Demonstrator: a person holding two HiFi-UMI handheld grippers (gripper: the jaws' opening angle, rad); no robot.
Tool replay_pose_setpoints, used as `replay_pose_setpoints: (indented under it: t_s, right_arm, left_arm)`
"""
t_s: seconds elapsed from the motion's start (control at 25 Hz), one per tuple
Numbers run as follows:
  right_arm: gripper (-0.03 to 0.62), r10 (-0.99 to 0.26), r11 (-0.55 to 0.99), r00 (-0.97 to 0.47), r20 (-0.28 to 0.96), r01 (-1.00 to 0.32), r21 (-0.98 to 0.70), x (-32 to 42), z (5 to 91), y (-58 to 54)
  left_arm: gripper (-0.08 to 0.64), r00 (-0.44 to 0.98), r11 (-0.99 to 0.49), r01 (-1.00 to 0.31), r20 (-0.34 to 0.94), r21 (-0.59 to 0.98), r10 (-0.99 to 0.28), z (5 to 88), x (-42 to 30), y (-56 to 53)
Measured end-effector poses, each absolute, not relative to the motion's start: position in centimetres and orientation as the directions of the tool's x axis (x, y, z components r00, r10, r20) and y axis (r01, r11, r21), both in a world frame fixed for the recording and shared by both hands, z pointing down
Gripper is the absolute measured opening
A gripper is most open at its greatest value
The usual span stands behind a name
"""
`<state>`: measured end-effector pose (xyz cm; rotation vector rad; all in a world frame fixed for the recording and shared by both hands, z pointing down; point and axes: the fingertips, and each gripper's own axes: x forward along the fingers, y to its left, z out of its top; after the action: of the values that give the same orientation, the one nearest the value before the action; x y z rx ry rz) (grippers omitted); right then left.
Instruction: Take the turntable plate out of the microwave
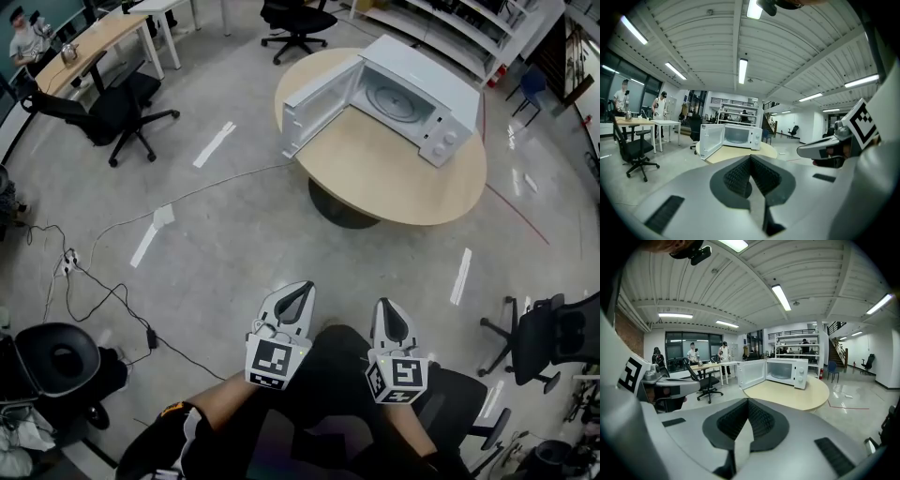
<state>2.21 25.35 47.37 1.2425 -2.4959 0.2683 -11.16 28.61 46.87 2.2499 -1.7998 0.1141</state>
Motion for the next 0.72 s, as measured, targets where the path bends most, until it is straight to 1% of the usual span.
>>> replay_pose_setpoints:
  t_s: [0.72]
  right_arm:
    - [0.015,-0.680,0.636,-0.618,0.395,-0.765,-0.101,-0.8,49.5,10.8]
  left_arm:
    - [0.048,0.160,-0.140,-0.986,0.306,0.087,-0.939,47.9,-13.8,15.9]
